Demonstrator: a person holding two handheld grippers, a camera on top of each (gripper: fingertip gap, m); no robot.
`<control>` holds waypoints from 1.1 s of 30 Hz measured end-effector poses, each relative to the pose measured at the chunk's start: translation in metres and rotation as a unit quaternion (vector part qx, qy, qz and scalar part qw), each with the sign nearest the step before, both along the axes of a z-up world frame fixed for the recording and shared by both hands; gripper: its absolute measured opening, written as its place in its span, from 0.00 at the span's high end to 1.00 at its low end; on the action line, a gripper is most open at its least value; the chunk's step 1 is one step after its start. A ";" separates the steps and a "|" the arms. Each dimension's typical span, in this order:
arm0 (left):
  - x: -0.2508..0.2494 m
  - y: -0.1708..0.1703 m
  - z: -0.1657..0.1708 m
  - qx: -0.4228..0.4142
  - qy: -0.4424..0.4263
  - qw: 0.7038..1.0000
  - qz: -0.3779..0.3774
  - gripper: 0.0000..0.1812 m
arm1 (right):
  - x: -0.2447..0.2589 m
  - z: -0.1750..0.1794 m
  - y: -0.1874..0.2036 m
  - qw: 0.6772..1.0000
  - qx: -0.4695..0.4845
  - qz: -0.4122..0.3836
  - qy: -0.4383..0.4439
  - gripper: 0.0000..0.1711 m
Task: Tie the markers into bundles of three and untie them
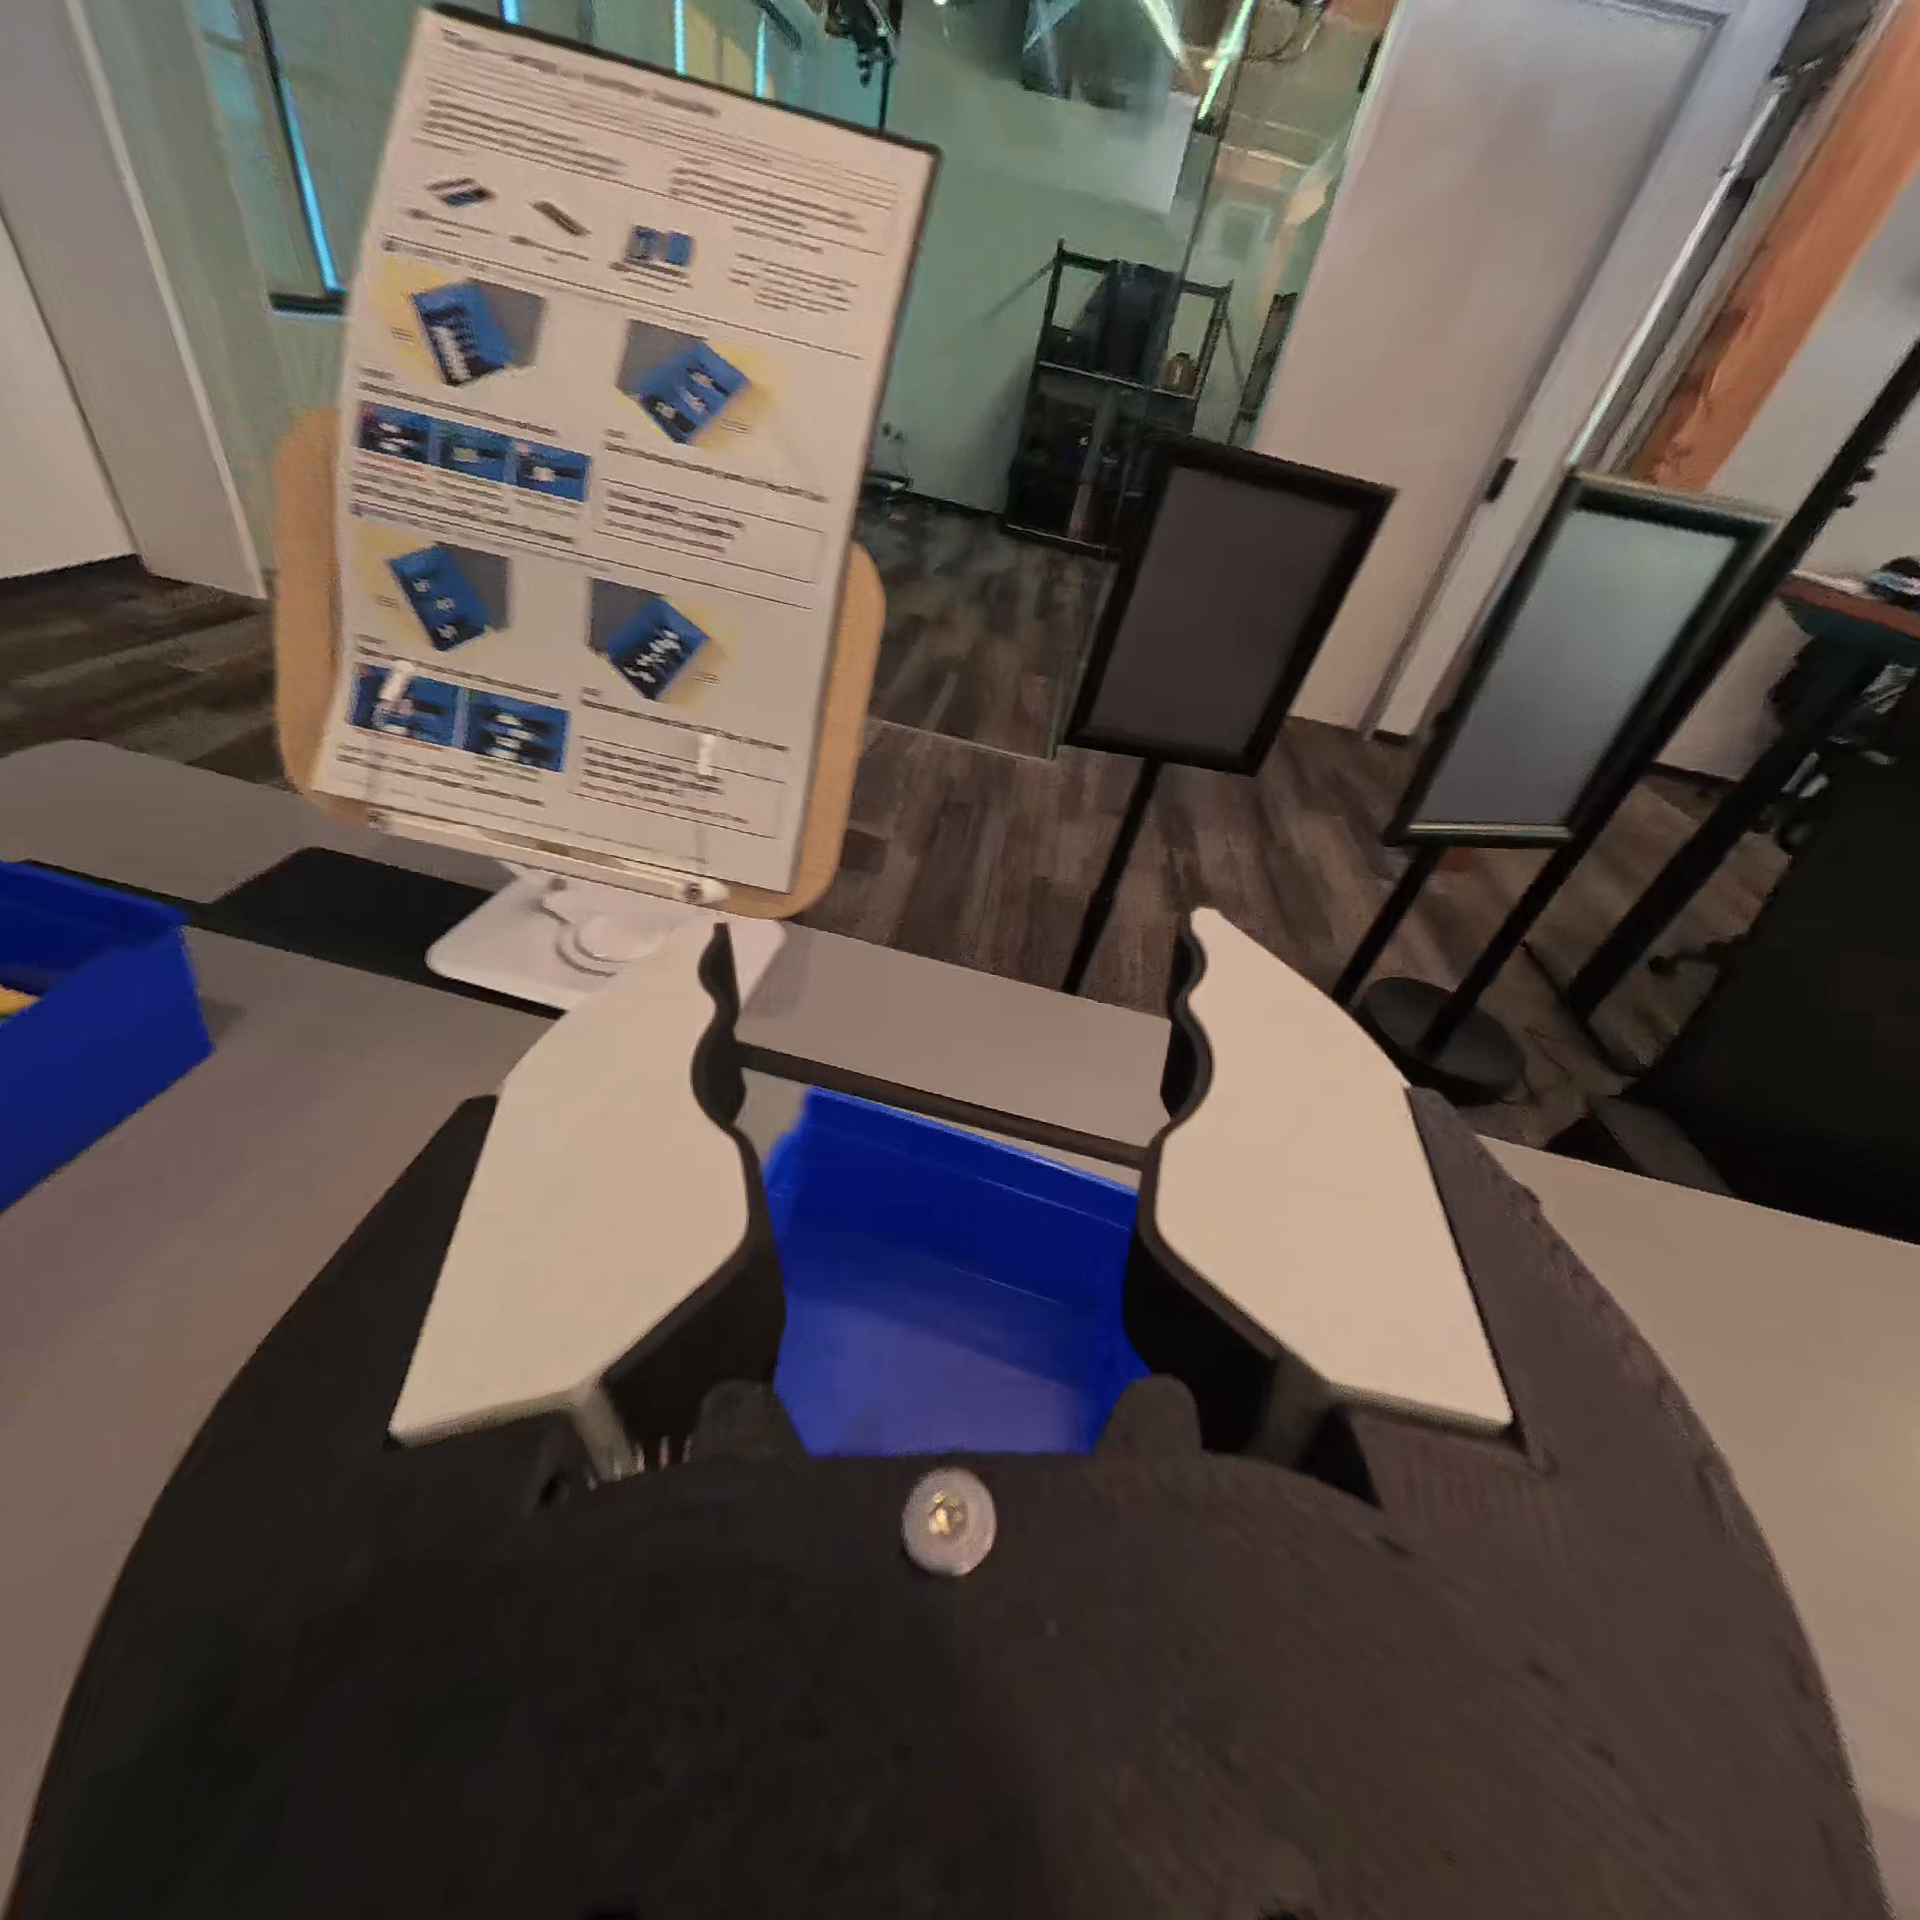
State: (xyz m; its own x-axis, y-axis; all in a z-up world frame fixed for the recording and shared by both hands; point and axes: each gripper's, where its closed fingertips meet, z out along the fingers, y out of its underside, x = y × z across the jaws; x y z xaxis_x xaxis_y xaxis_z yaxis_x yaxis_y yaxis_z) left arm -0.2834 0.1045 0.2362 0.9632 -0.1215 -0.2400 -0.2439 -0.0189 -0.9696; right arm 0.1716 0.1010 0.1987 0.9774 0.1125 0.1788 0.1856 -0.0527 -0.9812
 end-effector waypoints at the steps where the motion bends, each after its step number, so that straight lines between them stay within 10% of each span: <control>1: 0.019 0.002 0.000 -0.001 -0.012 1.000 -0.010 0.28 | -0.019 0.004 0.002 1.000 0.000 0.008 0.005 0.51; 14: 0.164 0.022 -0.093 -0.054 -0.015 0.997 -0.047 0.20 | -0.114 -0.029 0.013 0.998 0.013 -0.057 0.033 0.32; 33: 0.160 0.024 -0.174 -0.116 -0.045 0.992 -0.011 0.21 | -0.149 -0.087 0.016 0.999 -0.020 -0.038 0.029 0.31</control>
